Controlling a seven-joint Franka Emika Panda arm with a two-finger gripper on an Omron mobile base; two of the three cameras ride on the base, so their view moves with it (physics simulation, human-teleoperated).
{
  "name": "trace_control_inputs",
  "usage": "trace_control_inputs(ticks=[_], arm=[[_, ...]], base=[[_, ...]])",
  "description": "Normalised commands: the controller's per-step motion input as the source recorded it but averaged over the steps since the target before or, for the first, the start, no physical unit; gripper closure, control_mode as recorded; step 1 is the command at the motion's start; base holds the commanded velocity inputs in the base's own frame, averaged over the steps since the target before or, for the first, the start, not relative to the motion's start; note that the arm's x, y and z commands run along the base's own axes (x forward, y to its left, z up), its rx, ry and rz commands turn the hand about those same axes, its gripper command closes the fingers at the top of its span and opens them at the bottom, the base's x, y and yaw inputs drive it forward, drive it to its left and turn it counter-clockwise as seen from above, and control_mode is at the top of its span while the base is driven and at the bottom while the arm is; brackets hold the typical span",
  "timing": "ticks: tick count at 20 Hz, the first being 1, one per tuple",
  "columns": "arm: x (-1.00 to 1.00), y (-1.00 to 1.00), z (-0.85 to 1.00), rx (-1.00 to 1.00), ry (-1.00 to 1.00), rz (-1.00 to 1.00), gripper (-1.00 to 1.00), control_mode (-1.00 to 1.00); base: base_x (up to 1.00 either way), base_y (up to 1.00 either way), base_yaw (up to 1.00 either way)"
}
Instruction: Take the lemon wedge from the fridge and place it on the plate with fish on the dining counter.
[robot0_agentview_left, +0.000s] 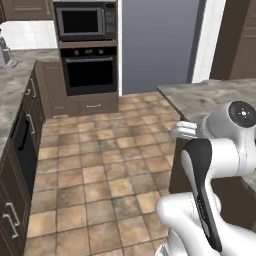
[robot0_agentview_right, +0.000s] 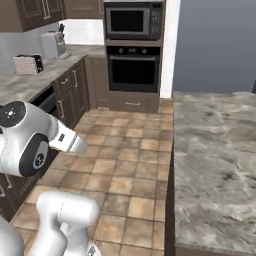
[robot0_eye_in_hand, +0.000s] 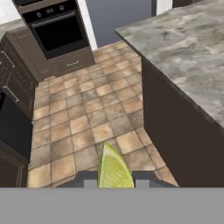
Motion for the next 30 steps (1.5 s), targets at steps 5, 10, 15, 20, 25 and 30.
trace_control_inputs(ticks=[5, 10, 15, 20, 25, 30], arm=[[0.00, 0.00, 0.00, 0.00, 0.00, 0.00, 1.00, 1.00], [0.00, 0.00, 0.00, 0.00, 0.00, 0.00, 1.00, 1.00], [0.00, 0.00, 0.00, 0.00, 0.00, 0.00, 1.00, 1.00], [0.00, 0.00, 0.00, 0.00, 0.00, 0.00, 1.00, 1.00], [0.00, 0.00, 0.00, 0.00, 0.00, 0.00, 1.00, 1.00], [0.00, 0.00, 0.00, 0.00, 0.00, 0.00, 1.00, 1.00]], base=[[1.00, 0.47, -0.18], [1.00, 0.38, -0.31], [1.00, 0.33, -0.30], [1.00, 0.89, -0.40], [1.00, 0.98, -0.45], [1.00, 0.87, -0.43]])
